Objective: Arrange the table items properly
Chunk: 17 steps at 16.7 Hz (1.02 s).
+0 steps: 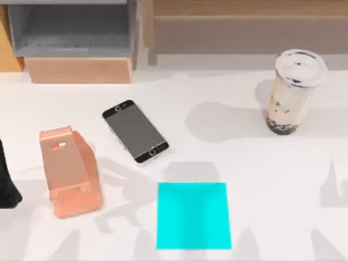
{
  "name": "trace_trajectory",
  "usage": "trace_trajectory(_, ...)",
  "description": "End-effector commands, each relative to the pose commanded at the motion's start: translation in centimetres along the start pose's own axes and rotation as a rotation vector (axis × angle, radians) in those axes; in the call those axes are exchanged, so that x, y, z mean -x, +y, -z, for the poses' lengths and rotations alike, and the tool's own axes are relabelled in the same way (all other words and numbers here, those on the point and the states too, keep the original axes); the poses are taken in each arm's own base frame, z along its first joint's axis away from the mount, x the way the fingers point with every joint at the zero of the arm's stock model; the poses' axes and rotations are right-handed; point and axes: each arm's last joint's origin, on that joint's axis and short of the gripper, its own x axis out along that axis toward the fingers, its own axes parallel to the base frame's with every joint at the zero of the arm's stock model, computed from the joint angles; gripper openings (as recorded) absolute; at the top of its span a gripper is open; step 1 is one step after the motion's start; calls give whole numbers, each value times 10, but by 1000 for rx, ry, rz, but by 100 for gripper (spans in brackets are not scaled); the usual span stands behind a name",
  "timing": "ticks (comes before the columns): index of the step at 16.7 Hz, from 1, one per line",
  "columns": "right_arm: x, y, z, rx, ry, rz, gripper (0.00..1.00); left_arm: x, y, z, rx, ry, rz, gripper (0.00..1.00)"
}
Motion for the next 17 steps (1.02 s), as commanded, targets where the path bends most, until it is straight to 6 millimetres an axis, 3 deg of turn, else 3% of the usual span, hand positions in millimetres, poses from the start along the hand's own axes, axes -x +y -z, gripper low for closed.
trace_trajectory(5, 0, 0, 0, 0, 0, 0, 100, 0, 1, -10, 24, 51, -7, 100)
trace_trajectory(9, 0, 0, 0, 0, 0, 0, 100, -9, 5, -46, 66, 217, -42, 100)
trace_trajectory(12, 0, 0, 0, 0, 0, 0, 100, -33, 11, -74, 101, 400, -83, 100)
trace_trajectory(17, 0, 0, 0, 0, 0, 0, 100, -73, 25, -100, 165, 636, -162, 100)
